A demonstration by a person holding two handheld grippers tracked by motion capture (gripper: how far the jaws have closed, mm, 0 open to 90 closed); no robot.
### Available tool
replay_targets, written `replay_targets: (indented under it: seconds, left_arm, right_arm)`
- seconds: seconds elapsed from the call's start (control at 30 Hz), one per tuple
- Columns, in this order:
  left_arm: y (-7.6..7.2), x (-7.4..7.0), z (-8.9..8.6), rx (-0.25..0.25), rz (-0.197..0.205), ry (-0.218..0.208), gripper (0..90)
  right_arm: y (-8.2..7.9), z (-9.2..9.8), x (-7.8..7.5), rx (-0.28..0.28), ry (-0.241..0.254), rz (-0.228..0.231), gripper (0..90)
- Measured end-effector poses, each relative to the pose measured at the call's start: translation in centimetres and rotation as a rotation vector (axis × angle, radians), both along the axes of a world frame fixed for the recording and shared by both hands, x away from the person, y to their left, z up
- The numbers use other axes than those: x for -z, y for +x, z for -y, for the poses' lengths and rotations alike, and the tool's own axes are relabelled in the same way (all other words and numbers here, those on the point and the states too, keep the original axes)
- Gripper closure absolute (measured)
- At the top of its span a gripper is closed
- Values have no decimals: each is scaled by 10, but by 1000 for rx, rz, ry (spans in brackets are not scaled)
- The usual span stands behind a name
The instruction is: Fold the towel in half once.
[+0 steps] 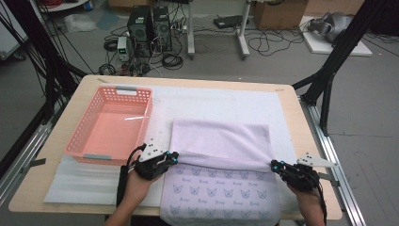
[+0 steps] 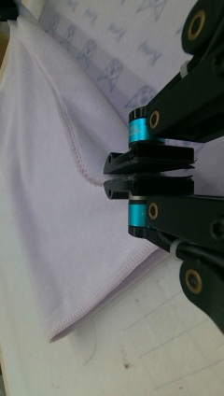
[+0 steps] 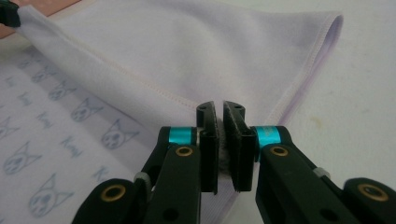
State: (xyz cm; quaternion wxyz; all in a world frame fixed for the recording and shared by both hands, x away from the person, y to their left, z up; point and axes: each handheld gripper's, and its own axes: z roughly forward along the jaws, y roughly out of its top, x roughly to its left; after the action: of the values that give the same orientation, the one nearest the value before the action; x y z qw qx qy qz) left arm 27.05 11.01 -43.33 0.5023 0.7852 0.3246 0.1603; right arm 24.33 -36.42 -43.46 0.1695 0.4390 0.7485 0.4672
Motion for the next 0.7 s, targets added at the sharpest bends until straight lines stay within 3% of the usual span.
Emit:
replay_targets:
  seconds: [0.2, 0.6, 0.7]
  left_arm:
    - [-27, -1, -8, 23, 0, -8, 855]
    - [-66, -3, -20, 72, -16, 1, 855]
    - [-73, -3, -22, 93, -36, -3, 855]
  right_arm:
    - [-26, -4, -3, -14, -10, 7, 841]
    - [-76, -6, -8, -58, -9, 27, 841]
    - [-84, -6, -10, -67, -1, 26, 841]
